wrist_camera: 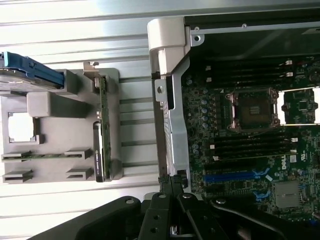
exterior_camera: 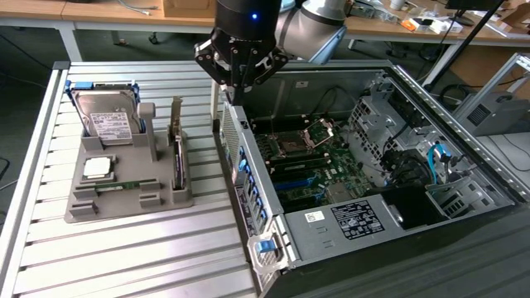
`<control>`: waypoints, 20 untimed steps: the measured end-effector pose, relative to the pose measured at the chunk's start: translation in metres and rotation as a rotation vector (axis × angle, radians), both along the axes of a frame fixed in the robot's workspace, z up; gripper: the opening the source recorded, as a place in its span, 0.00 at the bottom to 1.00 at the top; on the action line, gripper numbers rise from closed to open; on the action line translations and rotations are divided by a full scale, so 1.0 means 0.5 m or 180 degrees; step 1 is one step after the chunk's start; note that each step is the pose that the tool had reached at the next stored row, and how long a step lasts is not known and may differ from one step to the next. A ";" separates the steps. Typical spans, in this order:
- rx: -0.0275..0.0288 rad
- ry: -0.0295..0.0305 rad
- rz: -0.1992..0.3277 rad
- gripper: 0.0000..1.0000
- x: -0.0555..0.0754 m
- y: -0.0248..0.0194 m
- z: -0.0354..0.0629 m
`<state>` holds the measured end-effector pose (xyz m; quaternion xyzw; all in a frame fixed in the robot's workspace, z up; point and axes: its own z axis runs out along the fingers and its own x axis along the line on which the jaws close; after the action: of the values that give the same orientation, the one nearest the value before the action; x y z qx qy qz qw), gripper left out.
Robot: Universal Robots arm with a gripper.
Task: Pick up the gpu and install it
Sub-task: 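Reach for the gpu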
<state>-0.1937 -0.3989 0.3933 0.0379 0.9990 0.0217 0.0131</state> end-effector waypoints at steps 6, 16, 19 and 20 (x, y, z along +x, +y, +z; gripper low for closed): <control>0.0000 0.0000 0.0000 0.11 -0.005 0.0000 0.000; 0.0000 0.0000 0.0000 0.11 -0.012 0.0000 0.000; 0.0000 0.0000 0.0000 0.11 -0.014 0.0000 0.000; 0.0000 0.0000 0.0000 0.11 -0.014 0.0000 0.000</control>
<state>-0.2010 -0.3989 0.3933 0.0378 0.9990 0.0217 0.0131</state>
